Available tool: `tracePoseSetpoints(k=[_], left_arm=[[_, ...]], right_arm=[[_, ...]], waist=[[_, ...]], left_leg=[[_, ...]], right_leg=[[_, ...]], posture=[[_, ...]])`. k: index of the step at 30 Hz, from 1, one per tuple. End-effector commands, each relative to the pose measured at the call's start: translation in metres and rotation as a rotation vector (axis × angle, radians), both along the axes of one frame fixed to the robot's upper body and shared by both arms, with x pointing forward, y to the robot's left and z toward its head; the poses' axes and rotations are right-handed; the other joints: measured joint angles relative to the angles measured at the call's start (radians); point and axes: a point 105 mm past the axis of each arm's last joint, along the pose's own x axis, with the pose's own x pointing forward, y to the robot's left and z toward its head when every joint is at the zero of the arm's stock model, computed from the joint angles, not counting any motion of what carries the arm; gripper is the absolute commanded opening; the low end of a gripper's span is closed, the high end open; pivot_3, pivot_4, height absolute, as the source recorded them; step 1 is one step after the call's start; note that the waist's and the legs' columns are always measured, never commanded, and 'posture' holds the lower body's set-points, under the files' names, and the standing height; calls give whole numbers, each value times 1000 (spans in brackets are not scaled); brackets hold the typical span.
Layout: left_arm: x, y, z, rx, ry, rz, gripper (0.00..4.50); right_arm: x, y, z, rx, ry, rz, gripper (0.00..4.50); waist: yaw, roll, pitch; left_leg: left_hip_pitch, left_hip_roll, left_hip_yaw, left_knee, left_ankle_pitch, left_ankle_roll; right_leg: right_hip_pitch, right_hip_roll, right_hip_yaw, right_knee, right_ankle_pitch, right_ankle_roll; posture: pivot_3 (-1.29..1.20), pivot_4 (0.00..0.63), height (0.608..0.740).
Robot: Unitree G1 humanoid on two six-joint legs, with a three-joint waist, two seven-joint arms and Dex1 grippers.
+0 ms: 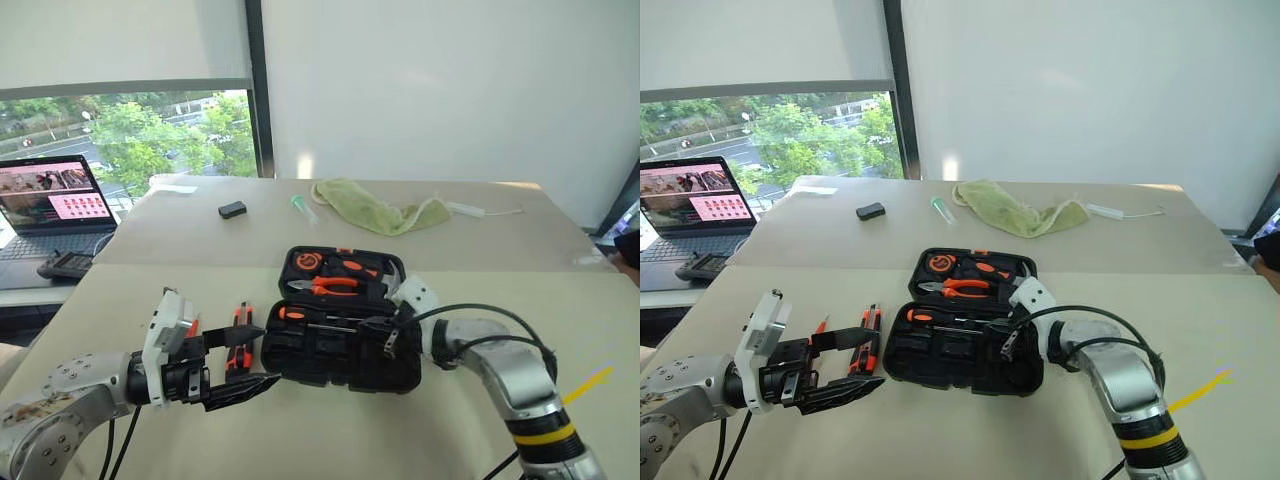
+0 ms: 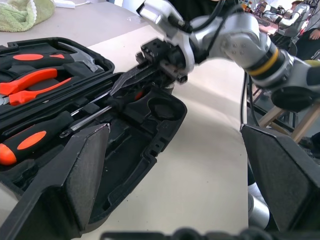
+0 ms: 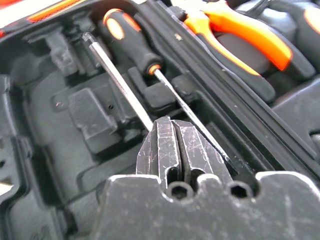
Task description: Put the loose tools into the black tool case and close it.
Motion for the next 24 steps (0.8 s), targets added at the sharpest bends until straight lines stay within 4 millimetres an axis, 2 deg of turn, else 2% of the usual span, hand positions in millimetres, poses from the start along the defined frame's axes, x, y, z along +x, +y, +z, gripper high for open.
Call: tracePoseSetpoints(k=[1, 4, 7, 10, 14, 17, 19, 24], left_arm=[[-1, 2, 6, 0, -40, 3, 4500], [-1, 3, 5, 5, -38, 6, 4500], [-1, 1, 5, 8, -37, 11, 4500], [0, 0, 5, 9, -39, 25, 4500], [1, 1, 5, 5, -37, 40, 4500], [1, 2, 3, 5, -34, 48, 4500], [1, 3, 1, 4, -32, 49, 4500], [1, 7, -1, 0, -28, 52, 4500]], right_arm=[[-11, 12, -40, -158, 41, 53, 55], [-15, 16, -65, -287, 59, 106, 55], [-12, 13, -85, -366, 91, 90, 55], [-3, 10, -93, -399, 76, 48, 55], [15, 7, -77, -286, 63, -81, 55], [19, 6, -71, -264, 33, -98, 55], [17, 16, -60, -176, -3, -75, 55], [10, 27, 1, 147, -99, -26, 55]], waist=[[-4, 0, 0], [-14, -3, -3], [-20, -10, -8], [-17, -14, -12], [-13, -18, -15], [-11, -17, -14], [-11, -17, -14], [-11, -13, -11]], left_leg=[[2, 0, 0, 0, 0, 0], [10, 1, 0, -2, -4, 6], [20, 2, 1, -8, -2, 4], [34, 4, 0, -16, -1, 1], [39, 9, 0, -17, -2, -2], [38, 8, 0, -17, -2, -2], [38, 9, 0, -17, -2, -2], [31, 10, -1, -17, -3, -5]], right_leg=[[2, 1, 0, 0, 0, 0], [8, 2, 0, 0, -2, -2], [13, 3, 1, 0, -5, -8], [25, 5, 0, -1, -9, -14], [26, 6, 0, -1, -13, -19], [25, 4, 0, -1, -12, -19], [25, 2, 0, -1, -12, -19], [22, 2, 0, -1, -12, -19]], posture=[[0, 150, 740], [0, 150, 740], [0, 150, 740], [0, 150, 740], [0, 150, 740], [0, 150, 740], [0, 150, 740], [0, 150, 740]])
